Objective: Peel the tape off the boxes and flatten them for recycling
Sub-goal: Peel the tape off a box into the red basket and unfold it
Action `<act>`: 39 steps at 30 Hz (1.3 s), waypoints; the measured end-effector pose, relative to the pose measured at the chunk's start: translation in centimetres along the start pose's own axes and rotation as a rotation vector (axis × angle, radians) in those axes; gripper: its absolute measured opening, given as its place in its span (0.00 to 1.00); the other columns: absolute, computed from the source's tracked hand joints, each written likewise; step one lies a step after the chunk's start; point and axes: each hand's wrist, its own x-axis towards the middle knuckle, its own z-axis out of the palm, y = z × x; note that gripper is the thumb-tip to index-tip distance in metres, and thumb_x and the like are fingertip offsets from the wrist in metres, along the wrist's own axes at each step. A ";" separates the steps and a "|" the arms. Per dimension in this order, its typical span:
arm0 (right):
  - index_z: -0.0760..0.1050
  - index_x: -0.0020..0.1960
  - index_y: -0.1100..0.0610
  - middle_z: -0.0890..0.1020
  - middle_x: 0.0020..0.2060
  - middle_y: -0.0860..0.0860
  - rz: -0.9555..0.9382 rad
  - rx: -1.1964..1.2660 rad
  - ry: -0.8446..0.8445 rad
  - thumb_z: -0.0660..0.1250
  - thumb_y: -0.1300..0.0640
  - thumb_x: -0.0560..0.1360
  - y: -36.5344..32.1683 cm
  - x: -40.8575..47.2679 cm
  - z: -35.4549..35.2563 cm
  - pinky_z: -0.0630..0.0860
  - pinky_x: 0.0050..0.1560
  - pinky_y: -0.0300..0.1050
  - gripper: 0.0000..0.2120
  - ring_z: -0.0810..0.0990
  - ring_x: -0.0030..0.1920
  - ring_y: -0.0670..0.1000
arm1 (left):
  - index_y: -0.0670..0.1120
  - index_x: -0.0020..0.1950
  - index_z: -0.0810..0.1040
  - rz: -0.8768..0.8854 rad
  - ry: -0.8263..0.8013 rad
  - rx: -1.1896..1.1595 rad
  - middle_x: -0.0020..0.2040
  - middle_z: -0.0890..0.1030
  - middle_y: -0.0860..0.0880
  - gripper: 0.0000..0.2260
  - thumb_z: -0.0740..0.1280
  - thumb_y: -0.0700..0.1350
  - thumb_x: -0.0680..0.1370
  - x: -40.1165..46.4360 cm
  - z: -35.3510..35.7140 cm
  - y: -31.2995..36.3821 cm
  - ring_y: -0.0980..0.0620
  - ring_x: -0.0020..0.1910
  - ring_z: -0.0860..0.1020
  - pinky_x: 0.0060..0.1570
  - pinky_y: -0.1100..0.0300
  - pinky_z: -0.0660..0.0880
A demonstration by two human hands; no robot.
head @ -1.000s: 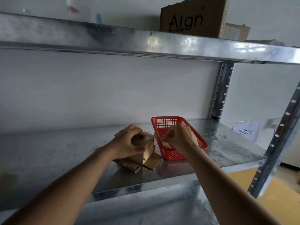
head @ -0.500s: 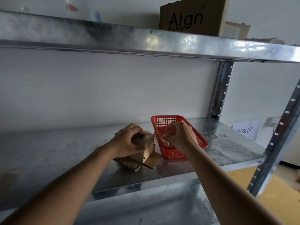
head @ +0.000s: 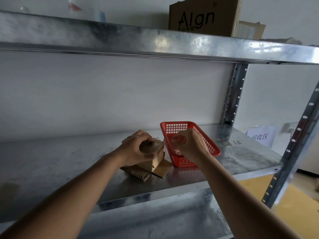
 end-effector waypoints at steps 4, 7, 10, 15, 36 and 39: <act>0.84 0.60 0.50 0.86 0.55 0.48 -0.123 0.041 -0.035 0.71 0.48 0.80 -1.2 -0.2 0.4 0.79 0.44 0.36 0.11 0.83 0.45 0.44 | 0.58 0.64 0.77 -0.006 0.002 -0.028 0.65 0.72 0.61 0.28 0.71 0.67 0.67 -0.2 -0.2 0.2 0.55 0.65 0.72 0.65 0.47 0.74; 0.82 0.64 0.49 0.84 0.61 0.50 -0.218 -0.004 -0.071 0.70 0.48 0.81 -2.1 0.0 0.7 0.77 0.50 0.38 0.13 0.84 0.54 0.49 | 0.57 0.64 0.78 0.000 0.026 -0.066 0.66 0.75 0.61 0.24 0.75 0.58 0.68 -0.6 -0.4 0.3 0.58 0.66 0.73 0.68 0.50 0.73; 0.81 0.66 0.50 0.85 0.61 0.50 -0.257 0.011 -0.214 0.70 0.48 0.80 -3.3 0.3 1.0 0.80 0.48 0.38 0.16 0.85 0.51 0.48 | 0.58 0.66 0.79 -0.001 0.011 -0.073 0.66 0.75 0.62 0.24 0.74 0.52 0.69 -1.4 -0.8 -0.1 0.59 0.67 0.73 0.69 0.52 0.73; 0.83 0.63 0.54 0.85 0.58 0.51 -0.345 0.025 -0.322 0.77 0.51 0.75 -4.9 0.1 2.0 0.84 0.53 0.47 0.18 0.85 0.53 0.50 | 0.74 0.60 0.76 -0.010 -0.012 -0.055 0.65 0.69 0.71 0.22 0.75 0.52 0.72 -2.7 -2.0 -0.8 0.67 0.67 0.68 0.64 0.67 0.69; 0.85 0.57 0.55 0.85 0.52 0.52 -0.008 0.102 0.103 0.71 0.54 0.79 -8.5 -4.9 6.8 0.82 0.46 0.50 0.09 0.83 0.46 0.52 | 0.48 0.74 0.76 -0.141 0.063 0.084 0.74 0.74 0.54 0.39 0.77 0.66 0.69 -4.7 -4.2 -1.9 0.57 0.74 0.70 0.68 0.68 0.59; 0.86 0.55 0.54 0.85 0.48 0.52 0.054 0.069 0.101 0.70 0.53 0.79 -9.3 -5.2 7.2 0.82 0.45 0.51 0.08 0.82 0.44 0.53 | 0.48 0.74 0.76 -0.145 0.057 0.091 0.75 0.74 0.54 0.41 0.76 0.68 0.67 -4.7 -4.0 -1.9 0.58 0.74 0.70 0.71 0.67 0.61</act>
